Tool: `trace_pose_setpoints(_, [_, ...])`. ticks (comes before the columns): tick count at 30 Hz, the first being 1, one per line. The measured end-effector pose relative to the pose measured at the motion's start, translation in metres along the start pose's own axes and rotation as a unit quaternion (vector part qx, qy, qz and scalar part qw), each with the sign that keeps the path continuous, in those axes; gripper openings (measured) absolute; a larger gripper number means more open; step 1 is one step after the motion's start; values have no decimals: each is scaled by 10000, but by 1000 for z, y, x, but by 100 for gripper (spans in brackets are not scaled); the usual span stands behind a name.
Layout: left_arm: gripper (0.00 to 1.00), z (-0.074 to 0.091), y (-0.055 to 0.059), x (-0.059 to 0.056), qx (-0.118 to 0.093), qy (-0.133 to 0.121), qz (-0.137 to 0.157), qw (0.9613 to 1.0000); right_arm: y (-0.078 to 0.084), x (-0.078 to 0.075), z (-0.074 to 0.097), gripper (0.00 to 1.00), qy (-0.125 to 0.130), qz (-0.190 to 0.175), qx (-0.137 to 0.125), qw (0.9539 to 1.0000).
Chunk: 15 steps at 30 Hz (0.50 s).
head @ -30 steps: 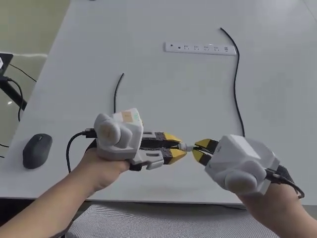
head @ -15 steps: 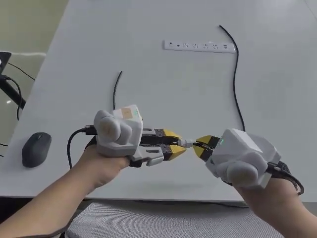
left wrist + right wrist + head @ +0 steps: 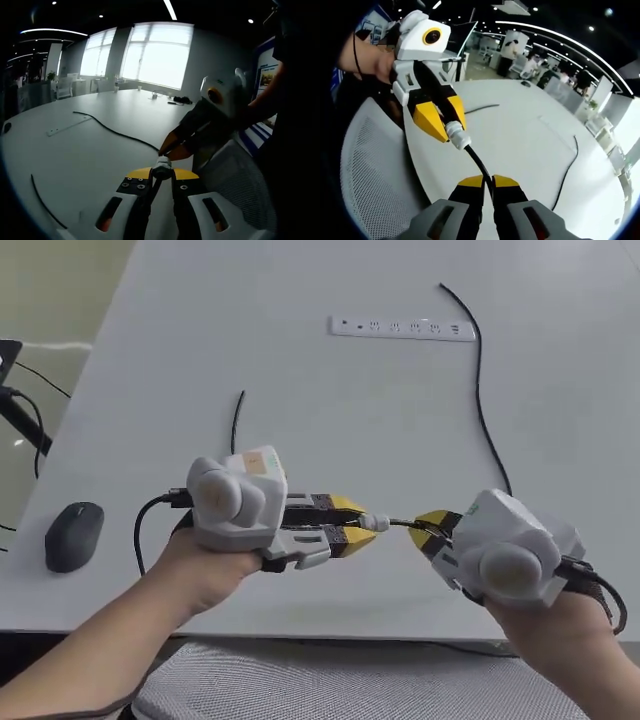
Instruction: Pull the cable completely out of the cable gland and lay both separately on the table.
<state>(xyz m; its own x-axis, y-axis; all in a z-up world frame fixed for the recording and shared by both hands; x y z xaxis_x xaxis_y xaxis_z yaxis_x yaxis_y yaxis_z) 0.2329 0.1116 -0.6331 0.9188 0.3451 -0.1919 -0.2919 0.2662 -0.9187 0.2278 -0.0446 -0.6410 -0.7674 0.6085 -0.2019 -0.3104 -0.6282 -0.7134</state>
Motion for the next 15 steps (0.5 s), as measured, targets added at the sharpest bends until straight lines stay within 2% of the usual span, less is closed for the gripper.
trace_pose_setpoints(10, [15, -2, 0, 0, 31, 25, -19, 10000, 6, 0, -2, 0, 10, -276, -59, 9996])
trace_pose_setpoints(15, [15, -1, 0, 1, 3, 32, 9, 10000, 10, -5, 0, 0, 36, -465, -47, 9989])
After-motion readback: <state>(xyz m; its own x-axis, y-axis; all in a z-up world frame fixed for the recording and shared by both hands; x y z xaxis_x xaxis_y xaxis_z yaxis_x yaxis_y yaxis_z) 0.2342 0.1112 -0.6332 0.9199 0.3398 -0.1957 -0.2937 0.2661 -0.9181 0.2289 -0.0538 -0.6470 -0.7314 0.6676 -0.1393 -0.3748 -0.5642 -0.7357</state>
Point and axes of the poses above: the centre of the closed fingertips' face, and the gripper's own axes: z roughly backward along the fingers, x roughly to its left, y roughly out of its underside, the point moved 8 cm from there along z, roughly backward along the fingers, and after that the axes turned 2 degrees about -z, right-handed, at the moved point
